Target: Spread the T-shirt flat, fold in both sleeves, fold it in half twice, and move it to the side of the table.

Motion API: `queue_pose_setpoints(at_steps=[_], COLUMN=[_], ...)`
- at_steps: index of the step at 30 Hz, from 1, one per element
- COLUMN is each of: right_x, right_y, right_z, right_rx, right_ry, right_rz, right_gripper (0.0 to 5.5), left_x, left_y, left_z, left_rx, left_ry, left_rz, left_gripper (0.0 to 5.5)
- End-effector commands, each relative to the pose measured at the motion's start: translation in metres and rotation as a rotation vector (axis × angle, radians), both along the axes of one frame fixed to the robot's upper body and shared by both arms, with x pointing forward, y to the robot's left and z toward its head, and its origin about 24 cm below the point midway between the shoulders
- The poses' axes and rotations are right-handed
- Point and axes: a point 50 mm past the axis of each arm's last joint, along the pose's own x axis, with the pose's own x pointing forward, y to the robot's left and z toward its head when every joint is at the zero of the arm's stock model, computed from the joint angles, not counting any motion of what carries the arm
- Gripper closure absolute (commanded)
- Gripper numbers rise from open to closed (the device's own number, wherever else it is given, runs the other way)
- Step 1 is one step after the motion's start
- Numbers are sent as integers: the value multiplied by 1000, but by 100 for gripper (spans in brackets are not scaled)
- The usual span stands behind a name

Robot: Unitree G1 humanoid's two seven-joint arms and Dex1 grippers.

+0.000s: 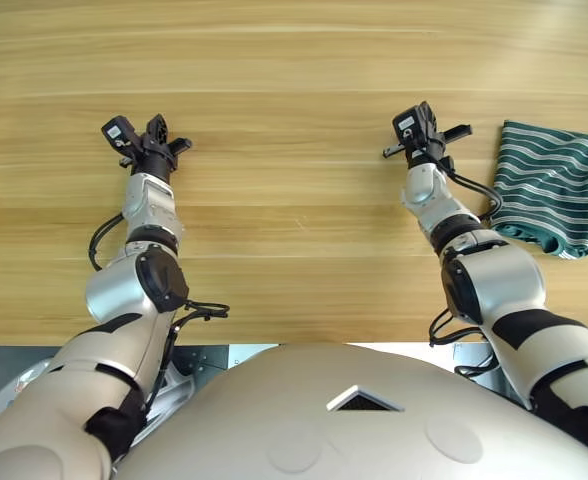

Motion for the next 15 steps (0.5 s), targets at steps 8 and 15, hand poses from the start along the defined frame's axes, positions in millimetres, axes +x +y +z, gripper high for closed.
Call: queue_pose_setpoints(at_steps=[8, 15], right_x=[-15, -18], right_y=[-7, -13], right_z=[-23, -24], right_rx=[-59, -77], right_ry=[185, 195], right_rz=[-17, -47], right_gripper=[547, 547], left_x=[-17, -19], left_y=[-14, -10], left_z=[-28, -30], left_rx=[200, 111], left_ry=[223, 245], left_rz=[-42, 18], left_gripper=[550, 550])
